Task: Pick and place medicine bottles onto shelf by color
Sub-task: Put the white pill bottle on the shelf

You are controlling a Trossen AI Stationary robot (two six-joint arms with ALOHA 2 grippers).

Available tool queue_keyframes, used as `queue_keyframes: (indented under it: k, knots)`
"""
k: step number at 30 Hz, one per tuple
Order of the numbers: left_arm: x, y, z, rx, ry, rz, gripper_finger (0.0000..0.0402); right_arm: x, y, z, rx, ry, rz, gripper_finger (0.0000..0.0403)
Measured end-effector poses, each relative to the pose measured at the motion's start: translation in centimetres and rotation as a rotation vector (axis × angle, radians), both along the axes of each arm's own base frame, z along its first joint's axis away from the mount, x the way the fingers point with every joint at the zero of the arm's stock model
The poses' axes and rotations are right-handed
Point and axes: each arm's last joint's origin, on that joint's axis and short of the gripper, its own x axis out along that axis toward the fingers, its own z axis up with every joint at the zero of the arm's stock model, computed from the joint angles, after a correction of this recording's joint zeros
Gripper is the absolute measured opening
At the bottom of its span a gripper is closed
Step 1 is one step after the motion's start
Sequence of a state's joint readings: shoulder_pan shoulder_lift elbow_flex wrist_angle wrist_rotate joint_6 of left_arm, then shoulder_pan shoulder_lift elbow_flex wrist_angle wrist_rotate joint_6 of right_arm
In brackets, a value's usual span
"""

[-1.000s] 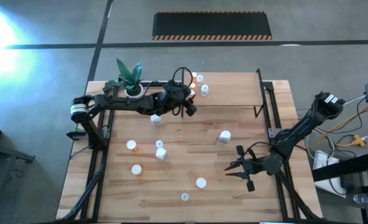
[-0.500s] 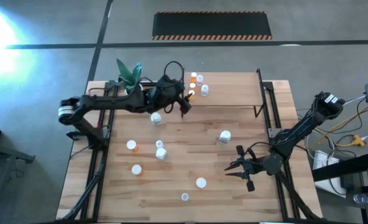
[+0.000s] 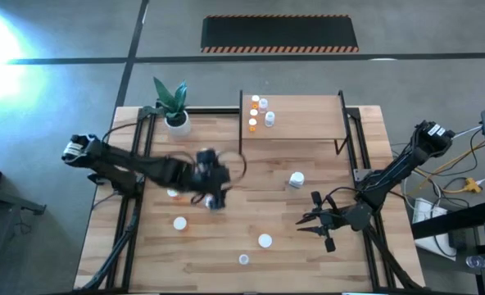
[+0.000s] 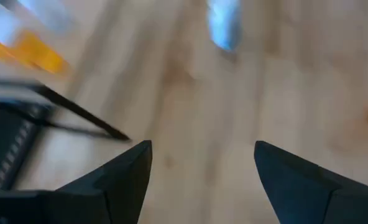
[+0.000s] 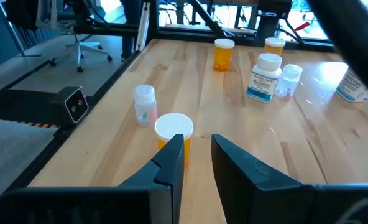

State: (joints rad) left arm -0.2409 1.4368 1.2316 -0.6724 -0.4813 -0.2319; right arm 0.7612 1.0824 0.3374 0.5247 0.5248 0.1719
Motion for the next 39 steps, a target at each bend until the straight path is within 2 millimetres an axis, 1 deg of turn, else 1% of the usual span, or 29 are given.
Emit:
queue_keyframes:
  k: [3, 6, 10, 13, 16, 18, 20, 26, 29, 31, 33, 39]
  knots:
    - [-1.4, -2.5, -1.2, -0.063, 0.092, 0.032, 0.0266, 0.0, 0.0, 0.0, -0.002, 0.0, 0.001, 0.0067]
    - [-3.2, -4.4, -2.2, -0.121, 0.185, 0.123, 0.0266, 0.0, 0.0, 0.0, -0.008, -0.001, 0.002, 0.0066]
    - [-6.1, -5.9, -2.8, -0.15, 0.283, 0.287, 0.0266, 0.0, 0.0, 0.0, -0.015, -0.003, 0.004, 0.0069]
    - [-8.0, -6.8, -3.1, -0.156, 0.311, 0.408, 0.0266, 0.0, 0.0, 0.0, -0.018, -0.001, 0.004, 0.0071]
    - [-9.0, -7.5, -3.8, -0.169, 0.295, 0.457, 0.0266, 0.0, 0.0, -0.1, -0.021, 0.002, 0.004, 0.0069]
    - [-9.1, -7.8, -4.7, -0.181, 0.274, 0.455, 0.0266, -0.1, -0.1, -0.2, -0.026, 0.006, 0.005, 0.0066]
    - [-8.8, -8.1, -5.9, -0.206, 0.227, 0.443, 0.0266, -0.1, -0.1, -0.3, -0.031, 0.011, 0.005, 0.0064]
    - [-7.6, -8.5, -9.9, -0.272, -0.041, 0.406, 0.0266, -0.1, -0.1, -0.4, -0.033, 0.012, 0.005, 0.0064]
    - [-7.1, -8.6, -11.4, -0.307, -0.155, 0.379, 0.0266, -0.1, -0.1, -0.4, -0.034, 0.012, 0.005, 0.0064]
    - [-7.0, -8.5, -11.9, -0.32, -0.224, 0.391, 0.0266, -0.1, -0.1, -0.4, -0.034, 0.012, 0.005, 0.0064]
    - [-7.1, -8.3, -12.4, -0.297, -0.257, 0.406, 0.0266, -0.1, -0.1, -0.4, -0.033, 0.012, 0.005, 0.0064]
    - [-6.8, -7.6, -12.1, -0.226, -0.341, 0.454, 0.0266, -0.1, -0.1, -0.4, -0.032, 0.011, 0.004, 0.0063]
